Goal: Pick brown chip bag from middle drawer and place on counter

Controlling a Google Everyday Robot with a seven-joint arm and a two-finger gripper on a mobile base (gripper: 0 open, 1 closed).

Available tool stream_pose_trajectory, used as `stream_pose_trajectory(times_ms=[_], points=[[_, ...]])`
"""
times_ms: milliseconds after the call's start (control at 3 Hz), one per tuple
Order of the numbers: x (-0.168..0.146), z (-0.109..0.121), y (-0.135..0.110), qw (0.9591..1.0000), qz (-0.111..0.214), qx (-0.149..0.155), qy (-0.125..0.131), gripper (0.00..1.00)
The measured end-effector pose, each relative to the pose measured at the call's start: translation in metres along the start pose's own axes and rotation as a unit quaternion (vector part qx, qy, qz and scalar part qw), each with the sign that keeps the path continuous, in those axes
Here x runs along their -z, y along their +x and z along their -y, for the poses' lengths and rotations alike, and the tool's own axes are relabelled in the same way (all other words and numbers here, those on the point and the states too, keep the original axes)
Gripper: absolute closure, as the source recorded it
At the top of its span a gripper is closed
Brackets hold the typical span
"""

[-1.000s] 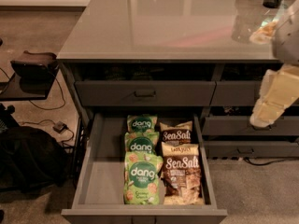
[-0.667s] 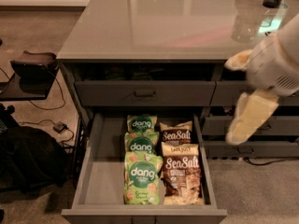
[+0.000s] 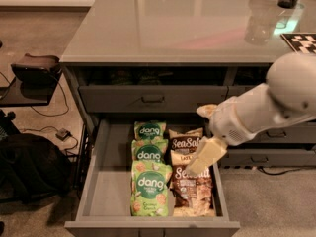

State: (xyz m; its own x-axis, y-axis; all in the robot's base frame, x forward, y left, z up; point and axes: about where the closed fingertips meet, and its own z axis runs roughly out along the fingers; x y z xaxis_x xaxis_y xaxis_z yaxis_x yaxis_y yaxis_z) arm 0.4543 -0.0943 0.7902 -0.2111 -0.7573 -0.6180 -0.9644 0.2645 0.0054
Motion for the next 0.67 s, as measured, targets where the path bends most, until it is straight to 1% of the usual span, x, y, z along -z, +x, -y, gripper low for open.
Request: stream_pose_trajectory(times_ms=[333,667], points=[[-0.067,0.017,0.007,0.9993,0.026,-0.025,0.005,0.00],[-0.115,0.049,0.026,0.9987,0.025,-0.034,0.029,0.00]])
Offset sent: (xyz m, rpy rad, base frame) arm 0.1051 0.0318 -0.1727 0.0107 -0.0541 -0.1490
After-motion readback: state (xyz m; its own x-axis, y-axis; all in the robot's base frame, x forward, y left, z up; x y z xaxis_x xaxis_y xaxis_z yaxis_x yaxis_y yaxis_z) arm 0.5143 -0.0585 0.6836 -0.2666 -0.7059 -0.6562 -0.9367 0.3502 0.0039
